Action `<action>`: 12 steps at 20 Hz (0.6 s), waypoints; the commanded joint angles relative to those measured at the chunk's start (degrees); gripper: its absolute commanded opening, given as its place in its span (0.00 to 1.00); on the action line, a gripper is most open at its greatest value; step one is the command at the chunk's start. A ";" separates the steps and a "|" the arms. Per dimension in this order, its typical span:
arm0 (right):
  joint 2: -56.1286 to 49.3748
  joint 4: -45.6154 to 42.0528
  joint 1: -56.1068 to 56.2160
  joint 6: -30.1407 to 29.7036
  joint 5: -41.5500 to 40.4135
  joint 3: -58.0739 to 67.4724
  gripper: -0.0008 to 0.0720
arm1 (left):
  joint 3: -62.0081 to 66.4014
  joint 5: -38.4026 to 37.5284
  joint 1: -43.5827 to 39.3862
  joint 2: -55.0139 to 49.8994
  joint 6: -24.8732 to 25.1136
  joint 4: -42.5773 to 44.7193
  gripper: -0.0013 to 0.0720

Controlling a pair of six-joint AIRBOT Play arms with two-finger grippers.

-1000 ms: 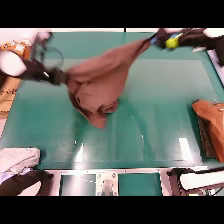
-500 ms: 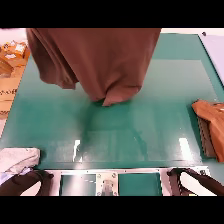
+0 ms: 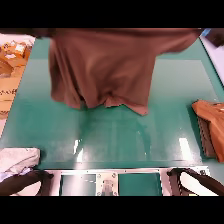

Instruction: Fold the shirts.

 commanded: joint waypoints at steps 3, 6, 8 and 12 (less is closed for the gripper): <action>-14.51 0.33 5.55 -2.29 -7.23 -12.17 0.03 | -4.83 0.83 -0.02 -17.29 0.63 -2.89 0.05; -24.87 0.76 8.76 -2.64 -11.21 -12.13 0.03 | -4.83 3.69 -0.02 -25.86 0.63 -4.17 0.05; -29.05 0.76 9.33 -2.54 -13.64 -11.93 0.03 | -4.83 5.42 0.00 -29.38 0.63 -5.27 0.05; -28.63 0.74 3.15 1.16 -4.85 -9.66 0.46 | -4.79 6.62 0.00 -31.36 0.68 -5.20 0.05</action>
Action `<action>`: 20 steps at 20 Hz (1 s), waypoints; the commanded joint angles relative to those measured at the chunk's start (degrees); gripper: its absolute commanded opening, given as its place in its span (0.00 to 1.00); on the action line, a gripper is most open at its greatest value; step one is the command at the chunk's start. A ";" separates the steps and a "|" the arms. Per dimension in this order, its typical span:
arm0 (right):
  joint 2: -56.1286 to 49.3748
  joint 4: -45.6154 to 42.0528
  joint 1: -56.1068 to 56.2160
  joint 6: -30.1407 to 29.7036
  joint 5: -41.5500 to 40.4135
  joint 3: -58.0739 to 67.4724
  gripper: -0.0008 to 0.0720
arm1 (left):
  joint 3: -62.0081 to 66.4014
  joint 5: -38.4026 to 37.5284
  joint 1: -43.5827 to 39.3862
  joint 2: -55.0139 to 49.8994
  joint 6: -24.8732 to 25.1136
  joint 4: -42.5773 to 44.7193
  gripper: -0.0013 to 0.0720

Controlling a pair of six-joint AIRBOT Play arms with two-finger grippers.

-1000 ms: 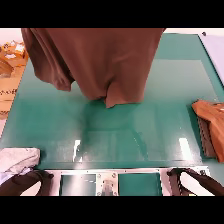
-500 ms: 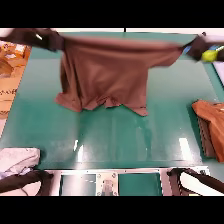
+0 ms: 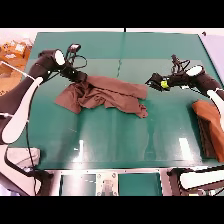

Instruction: Fold the shirts.

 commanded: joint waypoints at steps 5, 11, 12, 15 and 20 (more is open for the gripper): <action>7.56 -1.40 -11.13 1.11 13.14 -7.67 0.03 | -0.07 1.33 1.14 -2.43 1.11 -0.59 0.05; 18.18 -1.40 -6.40 0.28 8.59 -32.59 0.76 | -0.07 1.66 3.15 -2.43 1.51 -0.70 0.05; 17.81 -0.59 -4.20 0.28 5.07 -34.58 0.76 | -0.07 1.57 3.19 -2.43 1.51 -0.63 0.05; 14.71 4.59 1.92 0.24 -2.29 -34.69 0.76 | -0.07 1.22 3.19 -2.43 1.51 -0.70 0.05; 5.25 6.56 6.58 0.28 -9.35 -24.87 0.58 | -0.04 -0.35 3.19 -2.40 1.53 -0.63 0.05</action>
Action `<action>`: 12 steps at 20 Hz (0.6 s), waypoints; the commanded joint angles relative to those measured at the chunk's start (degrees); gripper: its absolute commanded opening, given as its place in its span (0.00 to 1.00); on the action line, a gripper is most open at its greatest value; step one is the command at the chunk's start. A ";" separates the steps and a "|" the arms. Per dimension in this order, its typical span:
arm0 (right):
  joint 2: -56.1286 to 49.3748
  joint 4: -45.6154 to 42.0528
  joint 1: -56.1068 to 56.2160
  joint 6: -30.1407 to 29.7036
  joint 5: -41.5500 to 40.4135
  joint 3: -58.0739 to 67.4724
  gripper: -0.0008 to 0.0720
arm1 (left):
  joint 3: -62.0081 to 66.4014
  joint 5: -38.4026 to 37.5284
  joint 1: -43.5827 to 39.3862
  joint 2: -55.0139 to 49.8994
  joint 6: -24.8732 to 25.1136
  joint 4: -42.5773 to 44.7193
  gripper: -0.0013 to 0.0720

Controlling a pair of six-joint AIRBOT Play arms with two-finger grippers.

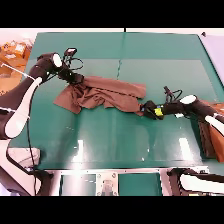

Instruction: Fold the shirts.

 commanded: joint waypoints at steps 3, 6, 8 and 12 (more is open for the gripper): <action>-6.82 0.76 2.08 -1.73 -5.01 11.89 0.03 | 3.06 -4.39 0.04 0.09 -0.04 1.09 0.05; -4.39 0.20 0.90 -2.84 -1.44 20.35 0.03 | 12.68 -10.23 0.04 1.16 -0.07 4.57 0.05; -0.42 0.17 -1.49 -2.82 2.43 27.47 0.03 | 18.34 -11.87 0.04 4.24 -0.48 6.19 0.05; 9.75 0.22 -8.63 -0.57 10.21 42.84 0.03 | 22.84 -11.80 0.04 15.98 -0.70 8.90 0.05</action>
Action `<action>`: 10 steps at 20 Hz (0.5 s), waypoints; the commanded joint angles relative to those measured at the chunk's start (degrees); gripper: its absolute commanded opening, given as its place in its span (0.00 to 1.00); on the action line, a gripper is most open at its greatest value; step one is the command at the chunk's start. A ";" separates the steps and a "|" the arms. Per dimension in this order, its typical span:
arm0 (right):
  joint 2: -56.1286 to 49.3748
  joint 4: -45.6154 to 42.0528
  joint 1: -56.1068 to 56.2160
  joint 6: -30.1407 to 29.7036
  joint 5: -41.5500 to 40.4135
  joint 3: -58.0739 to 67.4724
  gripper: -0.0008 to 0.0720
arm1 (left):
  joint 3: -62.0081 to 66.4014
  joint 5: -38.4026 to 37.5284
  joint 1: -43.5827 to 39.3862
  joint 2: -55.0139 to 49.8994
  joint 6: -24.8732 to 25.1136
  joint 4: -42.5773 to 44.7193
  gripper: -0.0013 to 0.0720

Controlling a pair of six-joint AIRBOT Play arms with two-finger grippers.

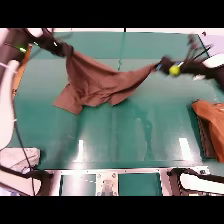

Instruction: Fold the shirts.

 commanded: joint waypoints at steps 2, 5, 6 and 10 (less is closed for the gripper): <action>9.90 0.24 -7.89 4.09 9.20 17.16 0.03 | 3.43 -0.13 0.02 13.97 -1.27 5.22 0.05; 15.37 0.26 -12.76 6.69 13.20 25.81 0.03 | 3.43 0.20 0.02 24.72 -1.64 6.25 0.05; 16.98 0.26 -13.92 7.45 13.75 27.76 0.03 | 3.43 0.20 0.02 27.76 -1.64 6.19 0.05; 22.18 0.26 -18.21 8.94 13.64 32.98 0.03 | 3.41 0.11 0.02 37.44 -1.64 5.99 0.05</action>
